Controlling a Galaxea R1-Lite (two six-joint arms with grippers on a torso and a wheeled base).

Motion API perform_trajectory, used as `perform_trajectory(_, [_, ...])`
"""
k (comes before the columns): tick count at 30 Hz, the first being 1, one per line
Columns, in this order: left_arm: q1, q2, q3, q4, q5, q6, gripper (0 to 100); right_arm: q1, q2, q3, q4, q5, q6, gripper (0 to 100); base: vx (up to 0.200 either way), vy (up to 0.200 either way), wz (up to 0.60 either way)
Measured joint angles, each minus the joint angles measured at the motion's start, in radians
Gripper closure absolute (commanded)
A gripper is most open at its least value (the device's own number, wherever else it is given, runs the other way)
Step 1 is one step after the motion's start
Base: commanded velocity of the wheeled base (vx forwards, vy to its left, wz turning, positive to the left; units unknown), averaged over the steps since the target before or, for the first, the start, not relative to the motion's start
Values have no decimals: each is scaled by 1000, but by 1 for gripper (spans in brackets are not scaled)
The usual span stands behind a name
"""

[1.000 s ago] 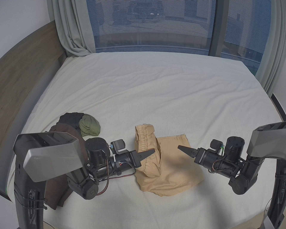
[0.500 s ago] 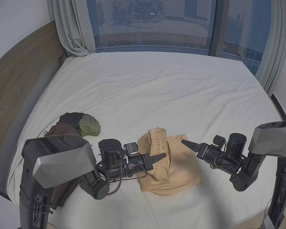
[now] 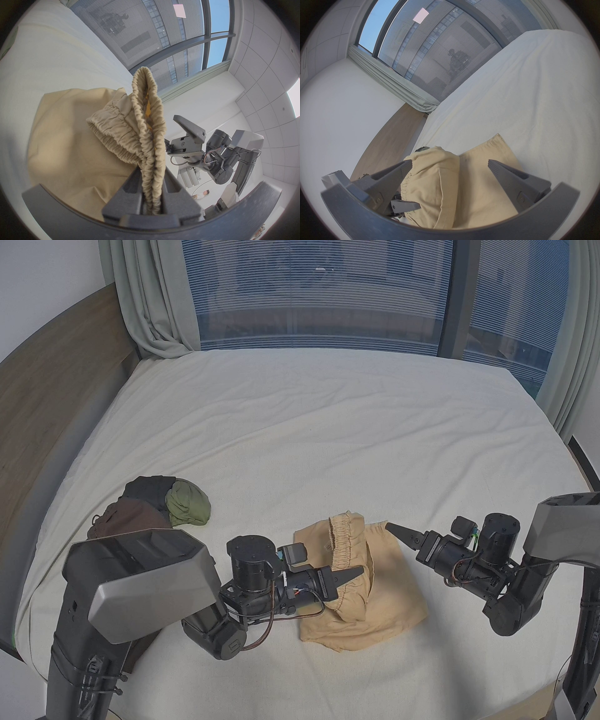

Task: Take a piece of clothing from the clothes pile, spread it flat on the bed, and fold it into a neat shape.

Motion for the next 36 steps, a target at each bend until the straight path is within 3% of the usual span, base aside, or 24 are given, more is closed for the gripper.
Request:
perform_trajectory(1, [0,3,-2,0,0,0,0,-1,-1,0,0,0,0,0,0,0,0])
perform_trajectory(22, [18,24,15,-67,44,9,0,12,-5,15,0,1,17,0,0,0,0])
perform_trajectory(36, [92,-24,166,-181,41,20,0,54,3,42,0,1,17,0,0,0,0])
